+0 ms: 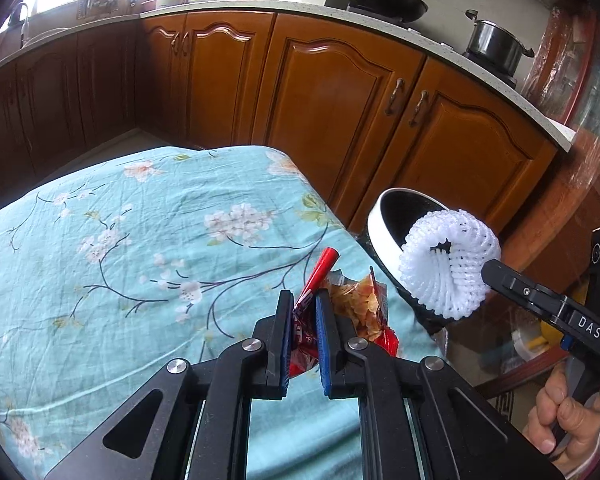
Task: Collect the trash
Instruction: 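Carry the chip bag and foam net with both tools over the bin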
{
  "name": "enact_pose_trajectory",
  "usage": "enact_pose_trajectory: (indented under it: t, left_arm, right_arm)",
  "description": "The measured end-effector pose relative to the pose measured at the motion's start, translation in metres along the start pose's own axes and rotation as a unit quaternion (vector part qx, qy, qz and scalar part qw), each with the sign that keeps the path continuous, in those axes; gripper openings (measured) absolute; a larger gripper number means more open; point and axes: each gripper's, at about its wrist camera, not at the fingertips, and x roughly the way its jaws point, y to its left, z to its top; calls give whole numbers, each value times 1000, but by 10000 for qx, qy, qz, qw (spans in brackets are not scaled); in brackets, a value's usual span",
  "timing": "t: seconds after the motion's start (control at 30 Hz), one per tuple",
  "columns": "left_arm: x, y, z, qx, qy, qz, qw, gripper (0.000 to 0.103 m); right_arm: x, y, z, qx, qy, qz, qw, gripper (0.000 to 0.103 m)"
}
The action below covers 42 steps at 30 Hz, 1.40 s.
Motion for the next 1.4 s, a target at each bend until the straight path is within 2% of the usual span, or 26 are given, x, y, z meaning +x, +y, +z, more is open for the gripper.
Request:
enact_pose_trajectory:
  t: [0.43,1.4]
  left_arm:
    - [0,-43,3,365,22,-67,9993,10]
    - [36,-91,26,754,101,-210,9969,10]
  right_arm:
    - [-39,-28,-8,282,-299,-142,9991,12]
    - [-69,-69,2,473,-624,-667,9947,12]
